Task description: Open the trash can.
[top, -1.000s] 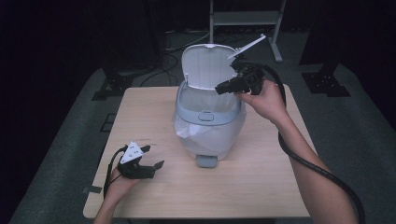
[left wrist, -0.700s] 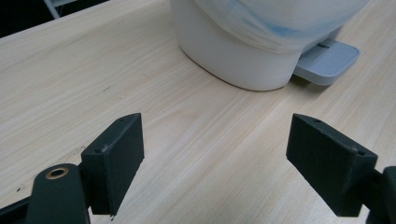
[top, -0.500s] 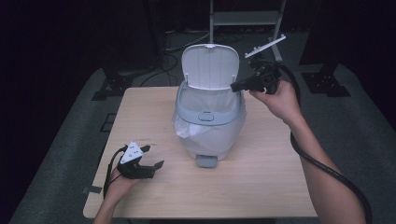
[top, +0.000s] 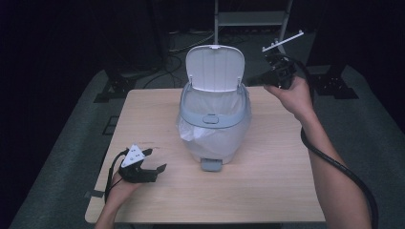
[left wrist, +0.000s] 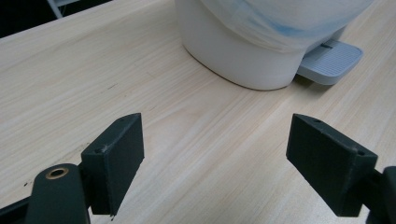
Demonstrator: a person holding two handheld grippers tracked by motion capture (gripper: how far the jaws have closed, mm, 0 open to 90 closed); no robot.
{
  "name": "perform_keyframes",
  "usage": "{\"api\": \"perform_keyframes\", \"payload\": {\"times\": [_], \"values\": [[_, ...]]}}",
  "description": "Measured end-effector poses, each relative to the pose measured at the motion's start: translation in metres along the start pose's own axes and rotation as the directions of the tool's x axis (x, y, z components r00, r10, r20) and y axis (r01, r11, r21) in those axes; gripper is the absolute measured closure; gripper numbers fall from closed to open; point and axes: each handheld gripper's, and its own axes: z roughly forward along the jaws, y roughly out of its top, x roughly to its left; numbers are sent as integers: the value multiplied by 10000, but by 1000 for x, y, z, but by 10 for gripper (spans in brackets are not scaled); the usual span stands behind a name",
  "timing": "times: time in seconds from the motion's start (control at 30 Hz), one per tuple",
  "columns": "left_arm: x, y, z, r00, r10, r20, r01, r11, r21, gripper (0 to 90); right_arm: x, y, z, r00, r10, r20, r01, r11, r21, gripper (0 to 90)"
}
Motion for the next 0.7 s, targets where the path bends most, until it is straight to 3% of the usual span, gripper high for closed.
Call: {"api": "perform_keyframes", "payload": {"times": [0.23,0.53,0.7], "values": [[-1,0,-1,10000,-18,-1,18,10000,4,181,-17,4,0,9987,473,163,-470,9987,-184,896],[-2,-1,-3,10000,12,-44,-12,10000,5,180,-34,25,-1,9952,888,405,-868,9951,-468,896],[-1,-1,-3,10000,-31,-54,31,10000,-35,180,-34,36,5,9938,1109,-97,-1113,9903,-836,896]]}}
